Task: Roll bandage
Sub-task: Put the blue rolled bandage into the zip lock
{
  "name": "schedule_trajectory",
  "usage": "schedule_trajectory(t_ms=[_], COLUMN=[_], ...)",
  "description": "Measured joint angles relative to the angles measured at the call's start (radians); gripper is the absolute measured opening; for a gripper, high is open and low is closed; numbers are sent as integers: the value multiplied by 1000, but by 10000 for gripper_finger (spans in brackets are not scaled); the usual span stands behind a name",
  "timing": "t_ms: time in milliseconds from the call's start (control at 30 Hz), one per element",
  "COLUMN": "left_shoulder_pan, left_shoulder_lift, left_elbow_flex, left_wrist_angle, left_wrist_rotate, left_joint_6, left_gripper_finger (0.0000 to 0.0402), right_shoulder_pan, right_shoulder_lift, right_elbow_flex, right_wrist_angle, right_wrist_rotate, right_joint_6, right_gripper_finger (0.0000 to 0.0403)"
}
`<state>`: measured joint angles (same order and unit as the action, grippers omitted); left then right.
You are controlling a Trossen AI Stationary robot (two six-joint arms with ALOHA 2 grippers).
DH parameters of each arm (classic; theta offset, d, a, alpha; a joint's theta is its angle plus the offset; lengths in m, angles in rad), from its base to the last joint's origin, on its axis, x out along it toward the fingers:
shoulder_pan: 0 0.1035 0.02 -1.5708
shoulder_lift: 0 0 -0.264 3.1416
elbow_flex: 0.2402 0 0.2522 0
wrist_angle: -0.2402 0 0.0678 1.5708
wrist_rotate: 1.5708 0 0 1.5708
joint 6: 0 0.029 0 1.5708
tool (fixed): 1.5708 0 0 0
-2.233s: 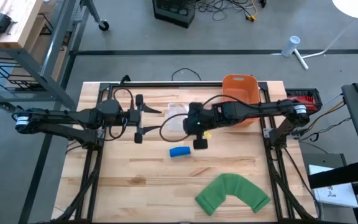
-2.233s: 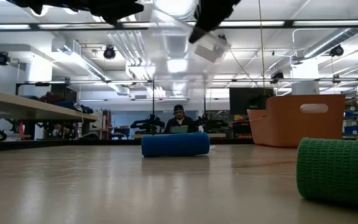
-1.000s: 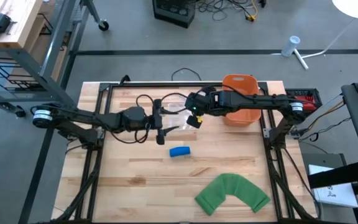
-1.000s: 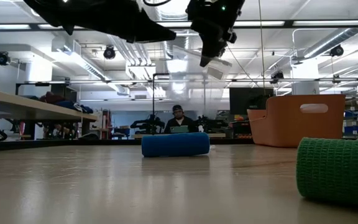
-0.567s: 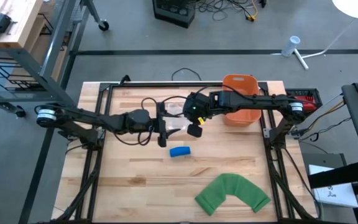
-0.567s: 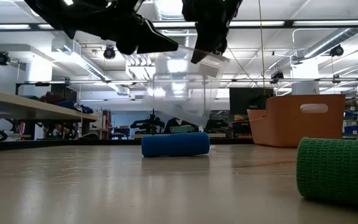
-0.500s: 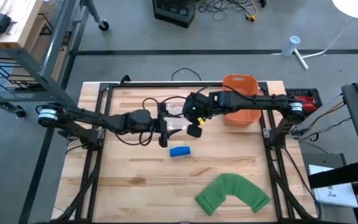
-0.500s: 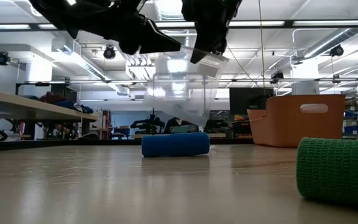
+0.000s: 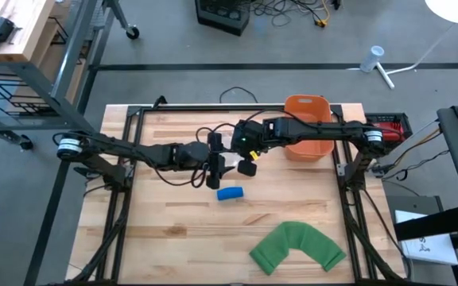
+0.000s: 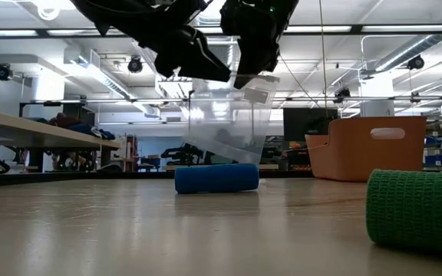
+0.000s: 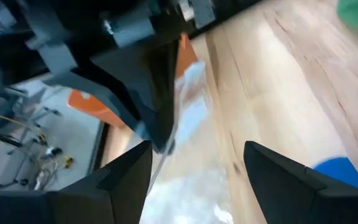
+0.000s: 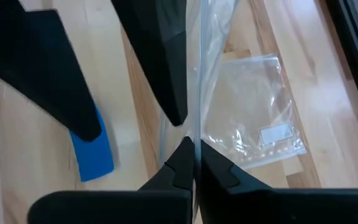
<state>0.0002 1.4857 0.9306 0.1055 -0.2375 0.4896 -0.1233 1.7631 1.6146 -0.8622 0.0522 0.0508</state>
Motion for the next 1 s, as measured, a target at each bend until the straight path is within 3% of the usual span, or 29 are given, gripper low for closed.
schedule_trajectory(t_ms=[400, 533, 800, 1000], left_shoulder_pan=[0, 0, 0, -2], left_shoulder_lift=[-3, -1, -1, 0], left_elbow_flex=[8, 8, 5, 7], left_wrist_angle=[-24, -25, -46, -98], left_wrist_rotate=[-44, -60, 6, 14], left_joint_6=[0, 33, 52, 36], left_gripper_finger=[245, 245, 243, 216], right_shoulder_pan=[-4, -4, -6, -10], right_shoulder_lift=[-6, -5, -4, 1], right_elbow_flex=[0, 0, 0, -1], right_wrist_angle=[19, 29, 42, 35], right_wrist_rotate=[0, -59, -104, 40], right_joint_6=[-10, 7, 10, 9], right_gripper_finger=[0, 0, 0, 0])
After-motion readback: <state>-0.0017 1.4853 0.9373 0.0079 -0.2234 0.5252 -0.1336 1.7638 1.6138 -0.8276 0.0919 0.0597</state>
